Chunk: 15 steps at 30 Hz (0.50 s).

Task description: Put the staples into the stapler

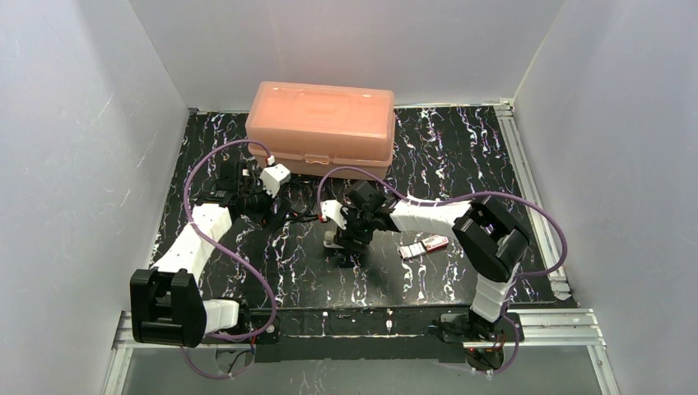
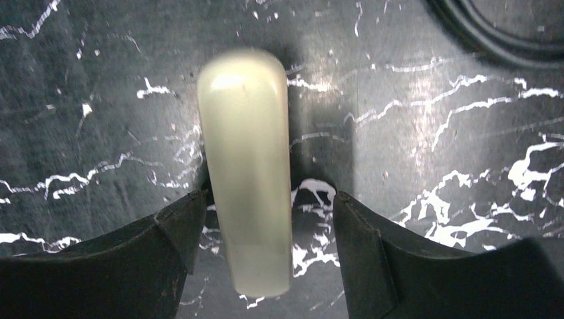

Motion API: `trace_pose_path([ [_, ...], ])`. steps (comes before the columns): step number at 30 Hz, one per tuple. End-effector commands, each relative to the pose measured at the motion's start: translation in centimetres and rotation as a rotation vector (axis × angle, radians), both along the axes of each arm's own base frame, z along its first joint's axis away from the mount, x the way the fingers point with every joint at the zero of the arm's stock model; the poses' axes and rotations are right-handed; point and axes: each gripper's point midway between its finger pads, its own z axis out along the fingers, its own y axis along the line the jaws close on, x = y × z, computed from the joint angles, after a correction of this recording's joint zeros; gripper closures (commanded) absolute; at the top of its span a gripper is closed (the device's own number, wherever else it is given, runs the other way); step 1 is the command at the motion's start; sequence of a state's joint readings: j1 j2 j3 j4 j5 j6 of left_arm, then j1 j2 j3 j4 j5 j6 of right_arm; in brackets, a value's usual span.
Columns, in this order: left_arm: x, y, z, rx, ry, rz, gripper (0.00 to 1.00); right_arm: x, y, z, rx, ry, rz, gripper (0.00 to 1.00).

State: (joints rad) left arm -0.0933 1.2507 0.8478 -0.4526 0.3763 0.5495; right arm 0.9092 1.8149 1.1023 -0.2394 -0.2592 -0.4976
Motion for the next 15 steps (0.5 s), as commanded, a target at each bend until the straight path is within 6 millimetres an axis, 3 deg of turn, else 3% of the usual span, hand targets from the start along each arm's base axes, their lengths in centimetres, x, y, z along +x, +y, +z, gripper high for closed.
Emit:
trace_pose_path([
  [1, 0.2, 0.0, 1.4, -0.015, -0.038, 0.005, 0.04, 0.3, -0.2, 1.4, 0.037, -0.037, 0.008, 0.29],
  [7, 0.2, -0.5, 1.8, -0.042, -0.032, -0.002, 0.04, 0.4, -0.3, 0.7, 0.028, -0.028, 0.007, 0.43],
  [12, 0.1, -1.5, 3.0, -0.106, -0.067, -0.017, 0.02, 0.4, -0.3, 0.4, 0.029, -0.014, 0.016, 0.74],
  [14, 0.0, -2.2, 3.8, -0.149, -0.062, -0.017, 0.01, 0.5, -0.1, 1.0, 0.046, -0.019, 0.025, 0.89],
  [15, -0.1, -2.5, 4.2, -0.173, -0.049, -0.015, 0.01, 0.8, 0.0, 1.6, 0.058, -0.028, 0.027, 0.91],
])
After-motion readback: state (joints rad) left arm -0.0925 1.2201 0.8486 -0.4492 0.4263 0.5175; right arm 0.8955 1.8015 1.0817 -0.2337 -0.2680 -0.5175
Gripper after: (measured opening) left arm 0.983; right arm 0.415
